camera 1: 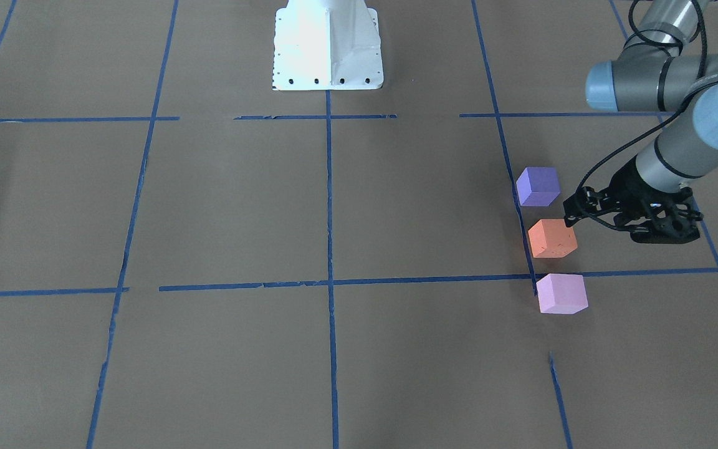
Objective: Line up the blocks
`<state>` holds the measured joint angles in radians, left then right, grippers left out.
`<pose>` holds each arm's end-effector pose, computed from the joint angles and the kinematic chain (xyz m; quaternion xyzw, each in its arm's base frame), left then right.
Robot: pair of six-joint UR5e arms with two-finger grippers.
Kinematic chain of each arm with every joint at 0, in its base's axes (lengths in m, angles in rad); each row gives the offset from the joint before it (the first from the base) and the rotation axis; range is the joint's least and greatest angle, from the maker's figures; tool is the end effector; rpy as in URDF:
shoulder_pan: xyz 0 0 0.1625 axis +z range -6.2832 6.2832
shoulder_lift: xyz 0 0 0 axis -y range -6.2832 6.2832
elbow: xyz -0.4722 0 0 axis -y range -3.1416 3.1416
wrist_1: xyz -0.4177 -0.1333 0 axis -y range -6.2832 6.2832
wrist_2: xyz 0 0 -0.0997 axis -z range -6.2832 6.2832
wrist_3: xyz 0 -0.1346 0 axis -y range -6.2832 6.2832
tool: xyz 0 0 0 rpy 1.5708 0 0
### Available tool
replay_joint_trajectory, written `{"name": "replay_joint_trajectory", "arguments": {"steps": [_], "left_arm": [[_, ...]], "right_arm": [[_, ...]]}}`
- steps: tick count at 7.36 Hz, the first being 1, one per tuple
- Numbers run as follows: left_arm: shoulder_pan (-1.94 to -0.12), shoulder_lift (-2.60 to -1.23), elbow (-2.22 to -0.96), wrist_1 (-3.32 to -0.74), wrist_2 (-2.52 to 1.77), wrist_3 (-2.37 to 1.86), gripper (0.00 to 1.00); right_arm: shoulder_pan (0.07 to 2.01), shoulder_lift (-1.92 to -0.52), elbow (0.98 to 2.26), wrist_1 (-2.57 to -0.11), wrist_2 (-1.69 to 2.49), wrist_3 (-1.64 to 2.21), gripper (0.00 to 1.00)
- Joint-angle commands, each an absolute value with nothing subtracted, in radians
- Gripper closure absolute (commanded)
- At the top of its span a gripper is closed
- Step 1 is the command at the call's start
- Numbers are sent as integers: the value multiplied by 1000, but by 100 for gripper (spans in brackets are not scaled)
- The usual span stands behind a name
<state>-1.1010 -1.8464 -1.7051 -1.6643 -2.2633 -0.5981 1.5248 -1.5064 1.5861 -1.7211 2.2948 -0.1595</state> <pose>0.2515 -0.6000 0.4931 0.0344 0.4022 0.0259 0.9146 0.0193 -0.5406 0.7081 -0.0129 -0.3552 -0.0834 0.9310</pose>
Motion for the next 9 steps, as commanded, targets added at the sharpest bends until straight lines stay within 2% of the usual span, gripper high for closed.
{"name": "replay_joint_trajectory", "arguments": {"steps": [1, 4, 6, 9], "left_arm": [[-1269, -1748, -1707, -1672, -2270, -369, 0], [-1484, -1588, -1701, -1743, -2275, -147, 0], [-1490, -1507, -1649, -1867, -2380, -147, 0], [-1549, -1493, -1629, -1856, -2385, -160, 0]], "right_arm": [[1525, -1506, 1586, -1721, 2295, -160, 0], [1525, -1506, 1586, -1721, 2295, -160, 0], [1525, -1506, 1586, -1721, 2295, -160, 0], [1525, -1506, 1586, -1721, 2295, -160, 0]]}}
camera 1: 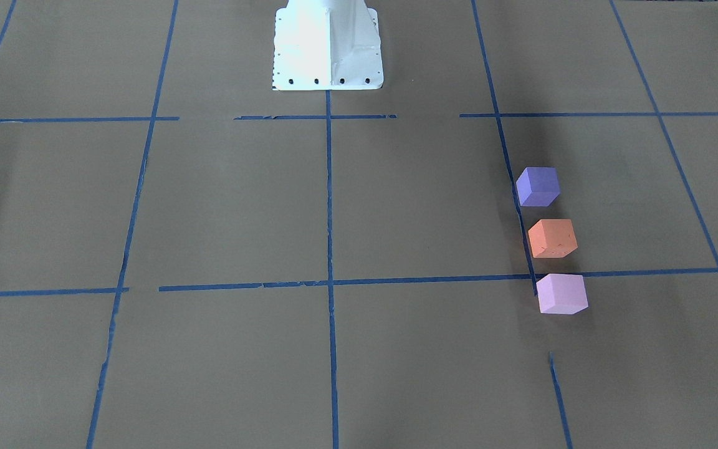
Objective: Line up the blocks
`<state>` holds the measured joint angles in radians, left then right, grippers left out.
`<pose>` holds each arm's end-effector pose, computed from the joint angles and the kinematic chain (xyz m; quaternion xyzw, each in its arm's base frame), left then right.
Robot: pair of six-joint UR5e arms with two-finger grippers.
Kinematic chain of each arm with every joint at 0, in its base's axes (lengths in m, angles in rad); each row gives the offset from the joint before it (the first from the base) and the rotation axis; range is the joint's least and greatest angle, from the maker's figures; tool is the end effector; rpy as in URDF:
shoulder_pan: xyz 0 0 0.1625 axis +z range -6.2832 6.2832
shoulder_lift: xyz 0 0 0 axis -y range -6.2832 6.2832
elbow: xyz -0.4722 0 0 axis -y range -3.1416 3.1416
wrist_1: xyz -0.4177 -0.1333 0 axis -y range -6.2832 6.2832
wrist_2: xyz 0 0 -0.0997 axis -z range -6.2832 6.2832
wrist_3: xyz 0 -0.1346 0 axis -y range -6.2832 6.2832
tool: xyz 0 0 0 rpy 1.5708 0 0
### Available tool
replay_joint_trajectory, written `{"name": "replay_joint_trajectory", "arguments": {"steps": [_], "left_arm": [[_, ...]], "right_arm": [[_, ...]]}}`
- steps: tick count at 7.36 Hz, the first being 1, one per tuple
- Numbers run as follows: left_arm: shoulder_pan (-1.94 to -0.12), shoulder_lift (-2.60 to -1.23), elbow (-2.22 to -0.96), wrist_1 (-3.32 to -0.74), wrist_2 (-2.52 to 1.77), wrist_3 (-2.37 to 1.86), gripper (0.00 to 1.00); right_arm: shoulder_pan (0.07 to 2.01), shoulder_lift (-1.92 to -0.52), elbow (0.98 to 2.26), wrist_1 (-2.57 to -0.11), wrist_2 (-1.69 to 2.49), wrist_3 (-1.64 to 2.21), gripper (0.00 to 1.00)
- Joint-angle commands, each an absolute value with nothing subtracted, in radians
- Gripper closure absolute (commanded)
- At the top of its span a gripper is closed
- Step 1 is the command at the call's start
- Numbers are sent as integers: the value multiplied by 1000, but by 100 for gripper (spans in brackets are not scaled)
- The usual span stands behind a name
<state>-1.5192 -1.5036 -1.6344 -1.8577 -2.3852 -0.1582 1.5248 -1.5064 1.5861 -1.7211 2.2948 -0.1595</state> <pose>-0.0092 -0.5087 0.6960 0.0879 0.4035 0.0074 0.9107 0.0193 -0.5406 0.7081 -0.0129 -0.3552 -0.0834 0.9310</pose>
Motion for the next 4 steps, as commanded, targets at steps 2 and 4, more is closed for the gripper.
{"name": "replay_joint_trajectory", "arguments": {"steps": [2, 4], "left_arm": [[-1594, -1493, -1647, -1812, -2382, -150, 0], [-1606, -1502, -1687, -1653, -2382, -150, 0]], "right_arm": [[1525, -1506, 1586, -1721, 2295, -160, 0], [1525, -1506, 1586, -1721, 2295, -160, 0]]}}
